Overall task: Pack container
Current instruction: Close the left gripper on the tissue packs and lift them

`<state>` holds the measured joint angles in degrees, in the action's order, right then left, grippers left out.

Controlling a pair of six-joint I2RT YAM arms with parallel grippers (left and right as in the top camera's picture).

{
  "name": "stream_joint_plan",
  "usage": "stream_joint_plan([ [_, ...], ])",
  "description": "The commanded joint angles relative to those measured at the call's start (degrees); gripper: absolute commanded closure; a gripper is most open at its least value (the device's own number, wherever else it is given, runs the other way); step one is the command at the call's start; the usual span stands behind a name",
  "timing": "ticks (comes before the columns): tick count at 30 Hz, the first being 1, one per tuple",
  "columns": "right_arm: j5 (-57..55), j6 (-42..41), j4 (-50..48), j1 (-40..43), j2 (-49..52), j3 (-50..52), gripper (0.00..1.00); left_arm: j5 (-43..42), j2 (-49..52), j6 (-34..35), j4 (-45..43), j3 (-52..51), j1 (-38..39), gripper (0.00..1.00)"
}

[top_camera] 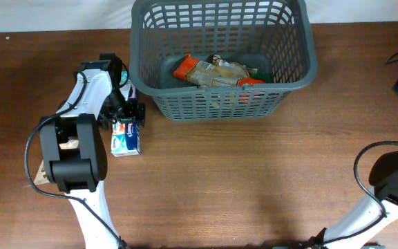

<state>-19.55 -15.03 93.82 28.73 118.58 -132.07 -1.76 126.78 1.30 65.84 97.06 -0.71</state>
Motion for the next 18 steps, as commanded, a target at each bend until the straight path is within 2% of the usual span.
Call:
stream_joint_plan([
  [1,0.1,-0.7,-0.2,0.2,0.0,0.2,0.01,-1.1,0.8,-0.7,-0.3,-0.7,-0.2,0.0],
  [5,0.1,-0.7,-0.2,0.2,0.0,0.2,0.01,-1.1,0.8,-0.7,-0.3,-0.7,-0.2,0.0],
  [8,0.1,-0.7,-0.2,0.2,0.0,0.2,0.01,-1.1,0.8,-0.7,-0.2,-0.7,-0.2,0.11],
  [9,0.1,-0.7,-0.2,0.2,0.0,0.2,0.01,-1.0,0.8,-0.7,-0.2,-0.7,-0.2,0.21],
  [10,0.1,-0.7,-0.2,0.2,0.0,0.2,0.01,-1.0,0.8,-0.7,-0.2,-0.7,-0.2,0.36],
  [11,0.1,-0.7,-0.2,0.2,0.0,0.2,0.01,-1.0,0.8,-0.7,-0.3,-0.7,-0.2,0.58],
  [13,0.1,-0.7,-0.2,0.2,0.0,0.2,0.01,-1.0,0.8,-0.7,-0.3,-0.7,-0.2,0.87],
  [14,0.1,-0.7,-0.2,0.2,0.0,0.2,0.01,-0.9,0.8,-0.7,-0.4,-0.7,-0.2,0.98],
  [18,0.1,-0.7,-0.2,0.2,0.0,0.2,0.01,-0.8,0.8,-0.7,-0.3,-0.7,-0.2,0.98],
])
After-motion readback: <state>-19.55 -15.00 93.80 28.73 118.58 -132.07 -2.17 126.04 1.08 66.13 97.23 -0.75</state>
